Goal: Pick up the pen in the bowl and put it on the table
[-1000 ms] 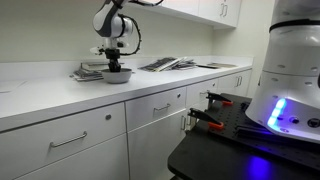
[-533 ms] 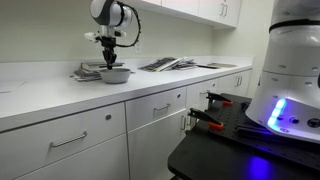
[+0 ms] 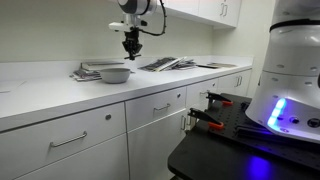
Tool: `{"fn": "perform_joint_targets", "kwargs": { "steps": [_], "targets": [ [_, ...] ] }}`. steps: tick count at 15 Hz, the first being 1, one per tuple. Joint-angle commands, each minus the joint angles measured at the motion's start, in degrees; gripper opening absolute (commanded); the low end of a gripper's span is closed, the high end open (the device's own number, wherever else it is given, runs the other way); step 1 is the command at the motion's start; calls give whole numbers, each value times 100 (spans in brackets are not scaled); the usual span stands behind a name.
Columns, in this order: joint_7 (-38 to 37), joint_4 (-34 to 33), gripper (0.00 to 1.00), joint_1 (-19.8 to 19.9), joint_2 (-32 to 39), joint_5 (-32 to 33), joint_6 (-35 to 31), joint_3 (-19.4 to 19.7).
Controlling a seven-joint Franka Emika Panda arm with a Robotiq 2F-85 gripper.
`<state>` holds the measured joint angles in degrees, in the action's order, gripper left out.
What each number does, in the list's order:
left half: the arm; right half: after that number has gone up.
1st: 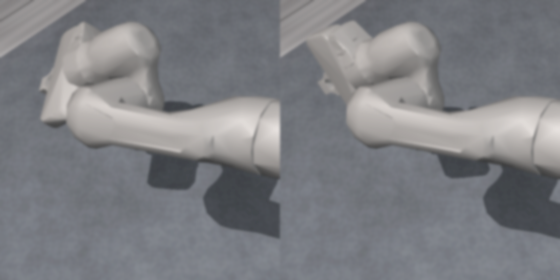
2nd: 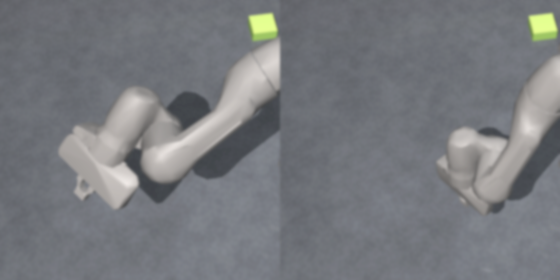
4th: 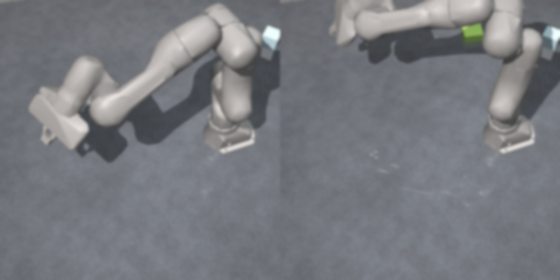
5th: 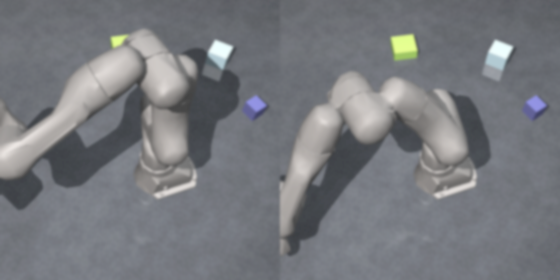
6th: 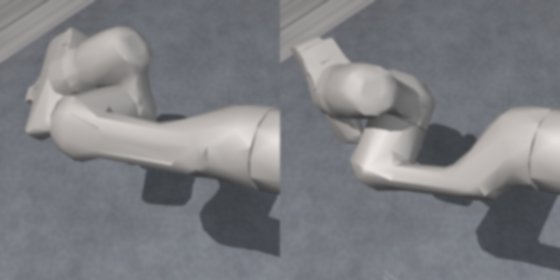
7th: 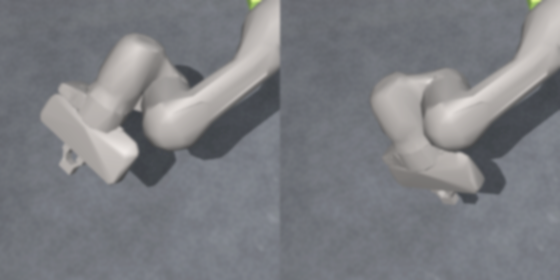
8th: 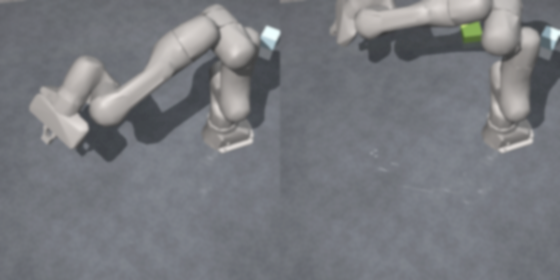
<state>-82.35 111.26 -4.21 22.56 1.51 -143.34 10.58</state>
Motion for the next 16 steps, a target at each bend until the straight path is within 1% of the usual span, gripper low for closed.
{"fn": "perform_joint_targets", "kwargs": {
  "steps": [1, 2, 3, 5, 7, 9, 10, 11, 12, 13, 14, 16],
  "targets": [
    [593, 1396, 3, 133, -729, 479, -1260, 233],
    [746, 1706, 3, 230, -806, 452, -1643, 263],
    [1027, 1943, 3, 361, -860, 236, -1880, 202],
    [1456, 2315, 3, 497, -897, -55, -2202, 123],
    [1618, 2368, 3, 445, -771, -215, -2217, 175],
    [1780, 2247, 3, 453, -681, -421, -1965, 125],
    [1813, 2201, 3, 434, -638, -462, -1956, 135],
    [1871, 2159, 37, 413, -613, -495, -1924, 150],
    [1823, 2122, 39, 347, -601, -429, -1881, 223],
    [1932, 2120, 44, 376, -644, -477, -1798, 170],
    [1918, 2156, 51, 307, -705, -343, -1770, 249],
    [1371, 2272, 67, -152, -902, 504, -1642, 853]
  ]
}}
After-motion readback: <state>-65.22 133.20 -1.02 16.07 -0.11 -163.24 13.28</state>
